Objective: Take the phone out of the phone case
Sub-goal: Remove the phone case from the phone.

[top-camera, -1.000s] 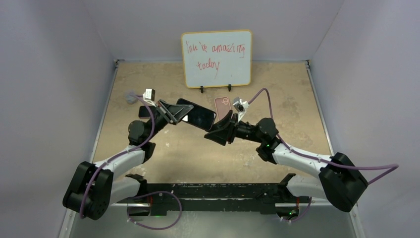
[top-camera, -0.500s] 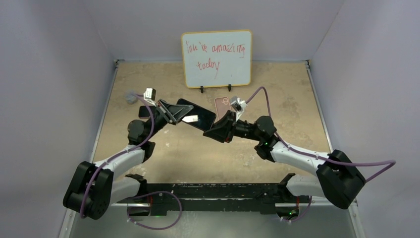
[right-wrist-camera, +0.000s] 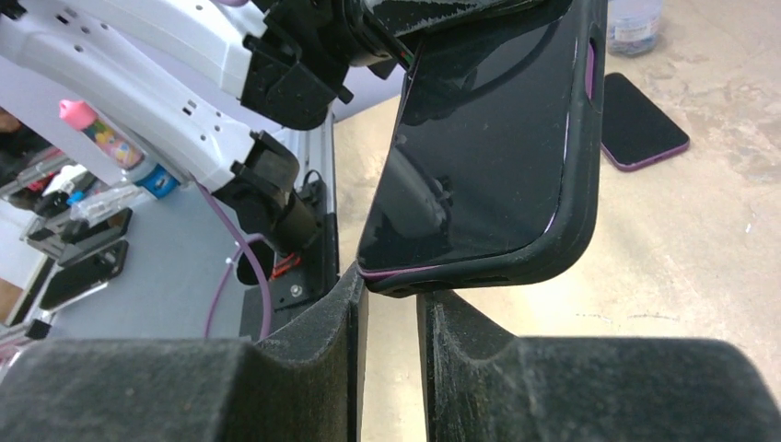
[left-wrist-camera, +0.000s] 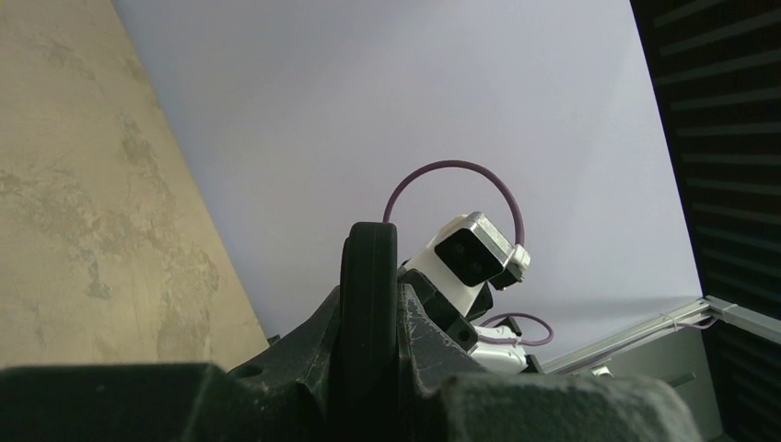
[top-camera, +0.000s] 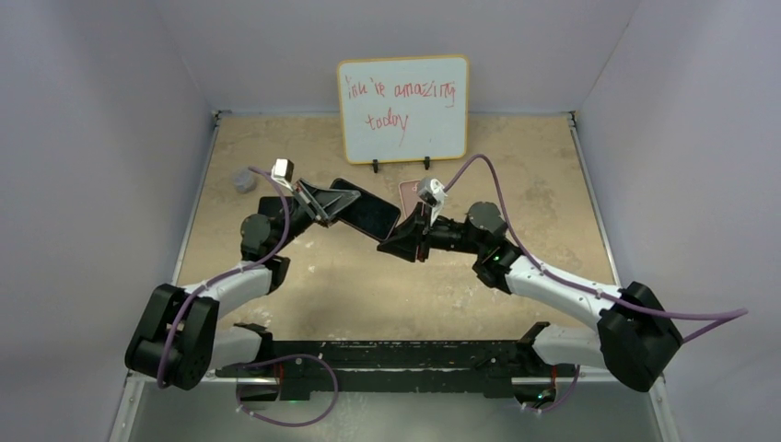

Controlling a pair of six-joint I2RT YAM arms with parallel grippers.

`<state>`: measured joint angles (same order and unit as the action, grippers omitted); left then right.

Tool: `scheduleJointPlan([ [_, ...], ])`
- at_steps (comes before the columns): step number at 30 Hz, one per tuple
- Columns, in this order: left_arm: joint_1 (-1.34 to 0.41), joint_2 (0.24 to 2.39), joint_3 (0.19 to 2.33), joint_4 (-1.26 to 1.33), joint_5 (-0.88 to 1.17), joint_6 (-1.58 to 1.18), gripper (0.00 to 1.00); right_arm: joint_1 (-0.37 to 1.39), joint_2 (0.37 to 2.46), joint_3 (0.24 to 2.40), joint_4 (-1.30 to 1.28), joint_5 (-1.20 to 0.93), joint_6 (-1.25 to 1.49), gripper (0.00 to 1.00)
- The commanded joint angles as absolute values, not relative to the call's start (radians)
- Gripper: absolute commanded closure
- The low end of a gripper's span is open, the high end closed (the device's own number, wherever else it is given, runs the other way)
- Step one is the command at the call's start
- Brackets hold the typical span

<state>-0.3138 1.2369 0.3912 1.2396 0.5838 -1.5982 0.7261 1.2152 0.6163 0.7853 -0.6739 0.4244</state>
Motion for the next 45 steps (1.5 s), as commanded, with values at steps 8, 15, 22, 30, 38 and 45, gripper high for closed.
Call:
scheduleJointPlan([
  [8,-0.353,1.263,0.428,1.383,0.818,-1.691,1.00,0.713,1.292,0.786,0.584,-0.387,0.351,1.00],
  [15,-0.380,1.311,0.421,1.586,0.862,-1.791,1.00,0.674,1.389,0.839,0.562,-0.392,0.520,1.00],
  [22,-0.385,1.324,0.424,1.632,0.868,-1.797,1.00,0.651,1.440,0.854,0.592,-0.431,0.658,1.00],
  [30,-0.385,1.339,0.422,1.709,0.868,-1.810,1.00,0.593,1.446,0.727,0.838,-0.442,0.838,0.98],
  [38,-0.375,1.250,0.414,1.444,0.879,-1.621,1.00,0.560,1.381,0.698,0.875,-0.477,0.822,0.79],
  [45,-0.364,1.252,0.424,1.466,0.934,-1.640,1.00,0.490,1.309,0.643,0.882,-0.441,0.834,0.78],
])
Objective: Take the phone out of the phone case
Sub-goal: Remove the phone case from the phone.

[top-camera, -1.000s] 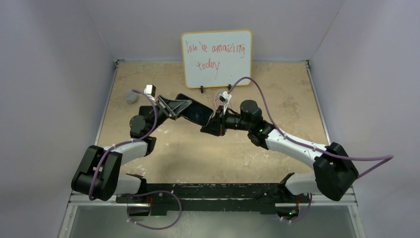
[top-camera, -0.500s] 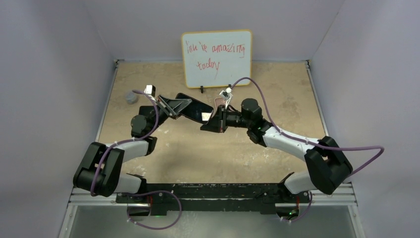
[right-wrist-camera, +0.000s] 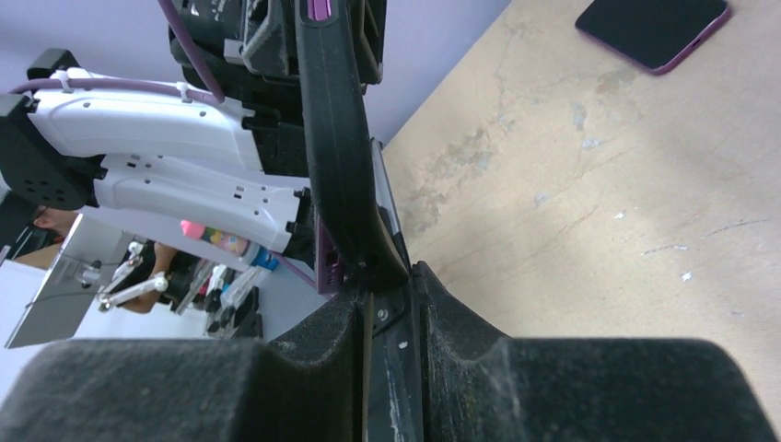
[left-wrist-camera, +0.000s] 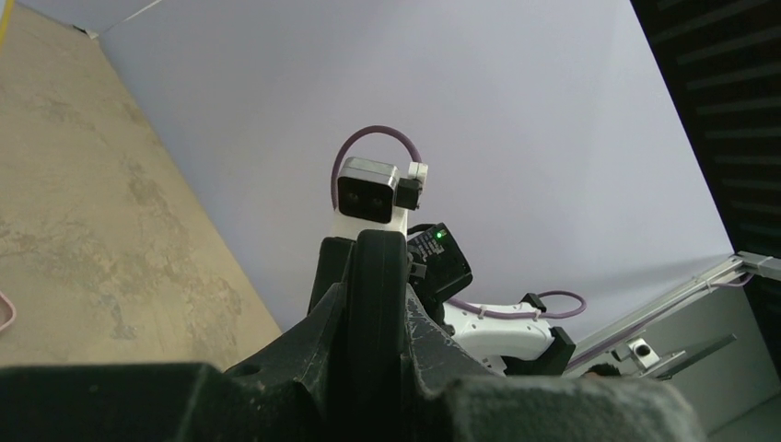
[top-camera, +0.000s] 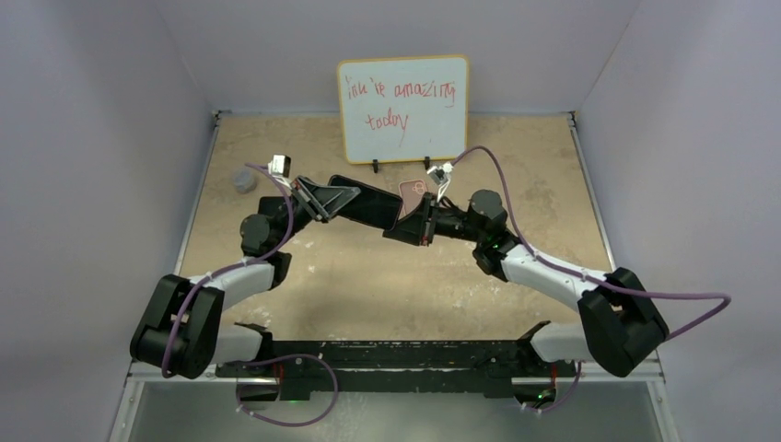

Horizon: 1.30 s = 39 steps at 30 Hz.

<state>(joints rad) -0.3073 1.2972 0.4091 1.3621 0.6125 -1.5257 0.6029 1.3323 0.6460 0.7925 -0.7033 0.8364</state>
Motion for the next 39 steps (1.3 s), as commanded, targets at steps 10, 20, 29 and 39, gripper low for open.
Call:
scheduleJointPlan([
  [10,-0.363,1.175,0.418,1.334,1.019,-1.556,1.00,0.454,1.283,0.633,0.960,-0.414,0.884,0.77],
  [20,-0.364,1.139,0.431,1.240,1.023,-1.490,1.00,0.450,1.273,0.635,0.992,-0.410,0.880,0.73],
  [29,-0.344,1.105,0.410,1.152,0.878,-1.425,1.00,0.450,1.211,0.604,0.878,-0.536,0.779,0.59],
  [39,-0.330,1.076,0.410,1.029,0.815,-1.332,1.00,0.450,1.039,0.593,0.724,-0.362,0.702,0.45],
])
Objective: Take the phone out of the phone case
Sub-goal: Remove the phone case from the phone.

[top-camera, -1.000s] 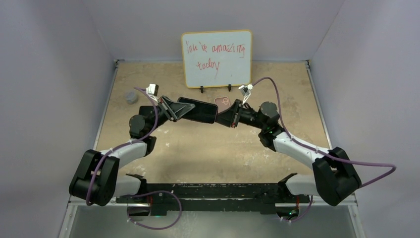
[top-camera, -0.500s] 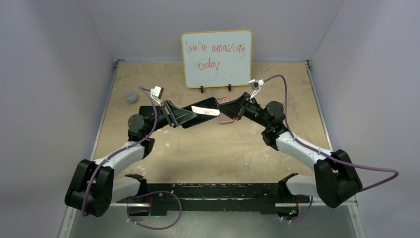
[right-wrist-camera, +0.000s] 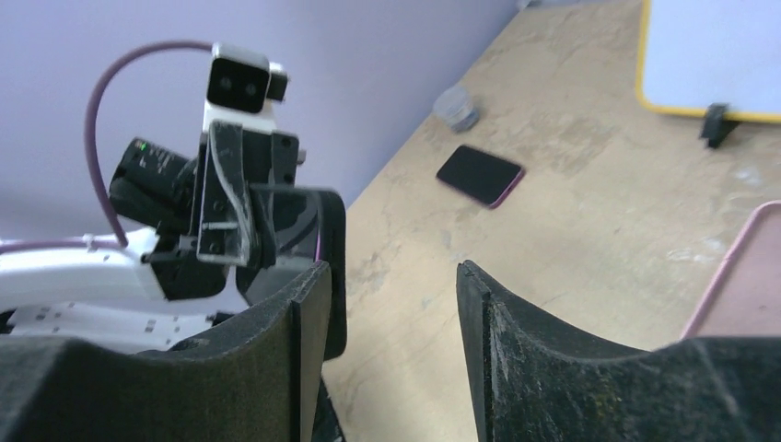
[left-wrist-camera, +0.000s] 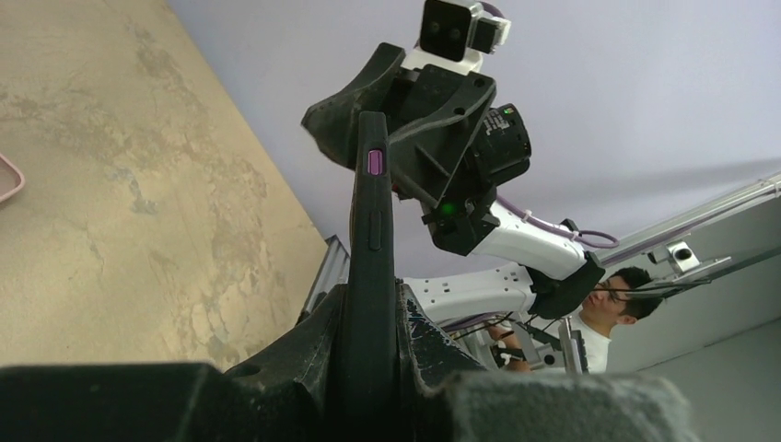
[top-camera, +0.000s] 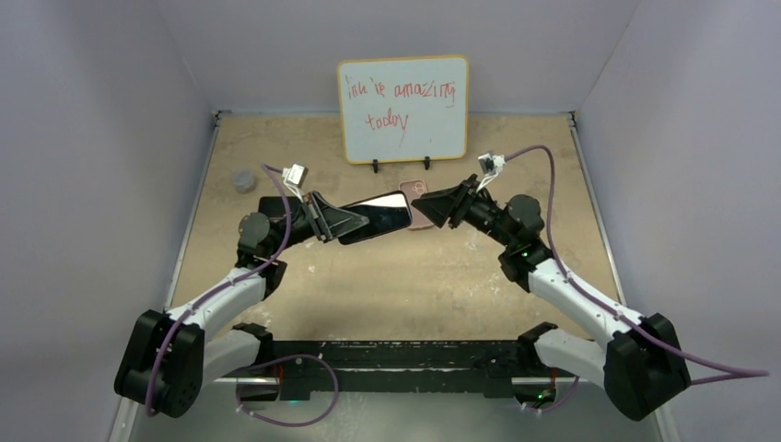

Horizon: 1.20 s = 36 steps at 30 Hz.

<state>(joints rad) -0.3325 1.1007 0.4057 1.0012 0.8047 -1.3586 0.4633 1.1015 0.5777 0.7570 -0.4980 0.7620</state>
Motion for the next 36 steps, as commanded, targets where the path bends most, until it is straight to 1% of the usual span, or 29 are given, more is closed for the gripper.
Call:
scheduleJointPlan([
  [1,-0.328,1.074,0.406,1.031,0.813,-1.334,1.00,0.450,1.030,0.593,0.720,-0.347,0.697,0.44],
  [4,-0.322,1.068,0.397,1.030,0.815,-1.332,1.00,0.449,1.014,0.595,0.703,-0.317,0.679,0.42],
  [7,-0.321,1.072,0.403,1.043,0.833,-1.333,1.00,0.449,1.032,0.606,0.732,-0.363,0.685,0.41],
  [16,-0.321,1.067,0.411,1.082,0.857,-1.344,1.00,0.451,1.165,0.642,1.029,-0.576,0.861,0.41],
  [22,-0.321,1.068,0.413,1.124,0.861,-1.351,1.00,0.475,1.236,0.659,1.141,-0.610,0.944,0.44],
  [31,-0.321,1.082,0.405,1.222,0.856,-1.376,1.00,0.500,1.284,0.669,1.187,-0.608,0.997,0.57],
  [36,-0.321,1.102,0.403,1.338,0.854,-1.408,1.00,0.505,1.284,0.678,1.158,-0.601,1.001,0.69],
])
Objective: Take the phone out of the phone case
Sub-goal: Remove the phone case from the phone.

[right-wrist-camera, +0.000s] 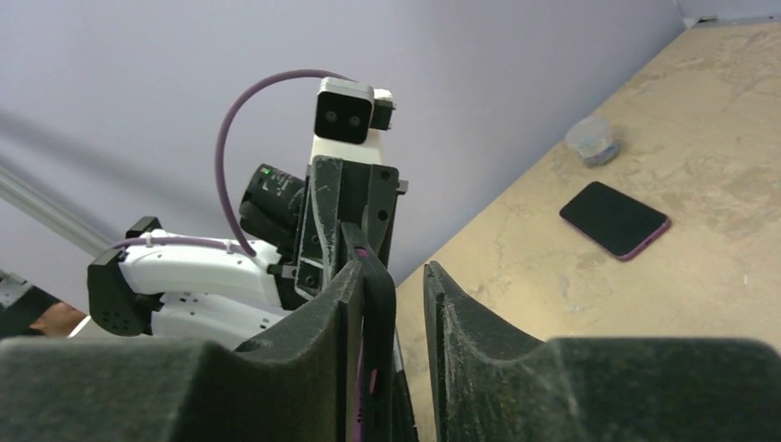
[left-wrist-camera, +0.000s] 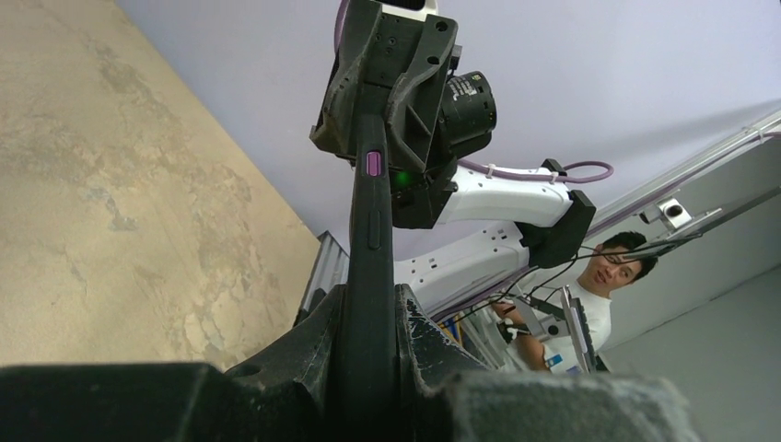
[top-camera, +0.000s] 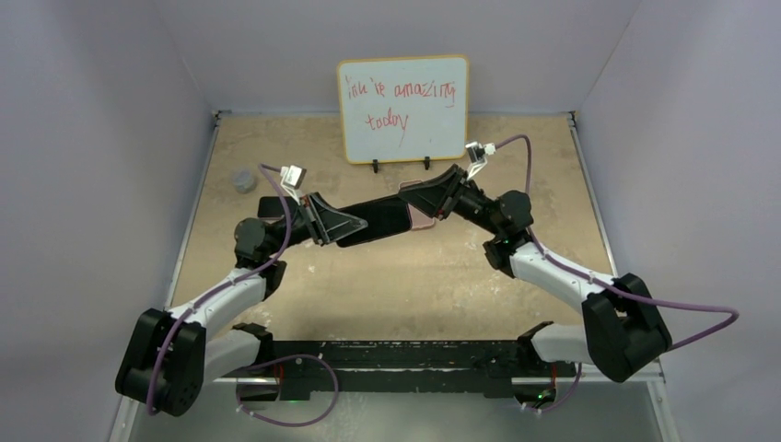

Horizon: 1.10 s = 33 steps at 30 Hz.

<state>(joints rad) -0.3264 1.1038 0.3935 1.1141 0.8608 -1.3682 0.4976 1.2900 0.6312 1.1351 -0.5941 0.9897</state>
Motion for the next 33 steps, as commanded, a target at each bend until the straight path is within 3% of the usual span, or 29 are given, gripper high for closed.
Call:
scheduleJointPlan([
  [1,-0.321,1.105,0.402,1.362,0.853,-1.414,1.00,0.505,1.288,0.678,1.157,-0.602,1.006,0.72],
  [8,-0.321,1.117,0.406,1.564,0.853,-1.438,1.00,0.506,1.338,0.675,1.238,-0.630,1.120,1.00],
  [13,-0.322,1.155,0.405,1.777,0.854,-1.434,1.00,0.505,1.396,0.689,1.471,-0.689,1.314,1.00],
  [27,-0.379,1.033,0.539,1.780,0.963,-1.254,1.00,0.506,1.503,0.727,1.431,-0.733,1.425,1.00],
  [33,-0.396,0.999,0.556,1.779,0.992,-1.231,1.00,0.506,1.625,0.734,1.662,-0.727,1.624,1.00],
])
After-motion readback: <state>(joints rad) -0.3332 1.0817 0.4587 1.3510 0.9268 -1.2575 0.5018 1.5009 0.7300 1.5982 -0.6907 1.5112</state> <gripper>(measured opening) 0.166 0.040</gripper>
